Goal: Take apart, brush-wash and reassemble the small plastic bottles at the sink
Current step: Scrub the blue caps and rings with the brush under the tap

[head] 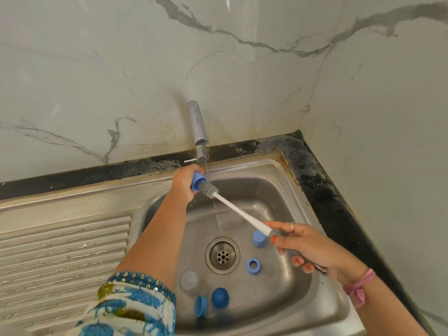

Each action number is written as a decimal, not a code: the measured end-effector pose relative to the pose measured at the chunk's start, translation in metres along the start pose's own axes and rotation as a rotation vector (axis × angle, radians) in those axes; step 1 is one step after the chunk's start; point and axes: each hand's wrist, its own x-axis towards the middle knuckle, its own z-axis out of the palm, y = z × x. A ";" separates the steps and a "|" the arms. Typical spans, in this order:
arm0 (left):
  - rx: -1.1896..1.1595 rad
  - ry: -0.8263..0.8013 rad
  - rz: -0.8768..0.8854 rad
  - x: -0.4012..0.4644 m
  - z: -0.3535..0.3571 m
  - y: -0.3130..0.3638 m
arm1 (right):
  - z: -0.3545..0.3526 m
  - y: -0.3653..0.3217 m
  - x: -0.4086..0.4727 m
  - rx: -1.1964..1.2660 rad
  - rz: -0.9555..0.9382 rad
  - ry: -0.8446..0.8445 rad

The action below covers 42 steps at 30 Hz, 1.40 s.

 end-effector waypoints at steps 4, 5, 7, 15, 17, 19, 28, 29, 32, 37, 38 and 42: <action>-0.145 -0.070 0.034 -0.001 0.008 0.008 | -0.006 -0.005 -0.003 0.134 0.015 -0.019; -0.139 -0.090 0.076 0.000 0.009 0.007 | -0.006 -0.004 -0.003 0.137 0.018 -0.030; -0.038 -0.167 0.214 -0.003 0.009 0.006 | -0.007 -0.003 -0.001 0.115 0.026 -0.044; 0.597 -0.225 0.358 -0.018 0.008 0.014 | -0.035 -0.025 -0.009 -0.208 -0.033 -0.028; 0.552 -0.148 0.456 -0.024 0.008 0.009 | -0.041 -0.026 -0.011 -0.264 -0.049 0.004; 0.502 -0.017 0.563 -0.032 0.006 0.007 | -0.047 -0.023 -0.012 -0.304 -0.051 0.078; 0.280 0.072 0.750 -0.108 -0.022 -0.006 | -0.024 0.002 -0.017 -0.381 -0.257 0.290; 0.191 0.059 0.731 -0.116 -0.027 -0.013 | -0.015 0.005 -0.018 -0.346 -0.306 0.300; 0.238 0.103 0.643 -0.126 -0.049 -0.044 | 0.011 0.021 -0.013 -0.489 -0.384 0.314; 0.232 0.228 0.550 -0.139 -0.090 -0.088 | 0.039 0.048 -0.015 -0.713 -0.277 0.336; 0.212 0.263 0.521 -0.144 -0.095 -0.091 | 0.045 0.052 -0.018 -0.782 -0.289 0.359; 0.215 0.370 0.501 -0.155 -0.136 -0.110 | 0.072 0.057 -0.029 -0.948 -0.276 0.376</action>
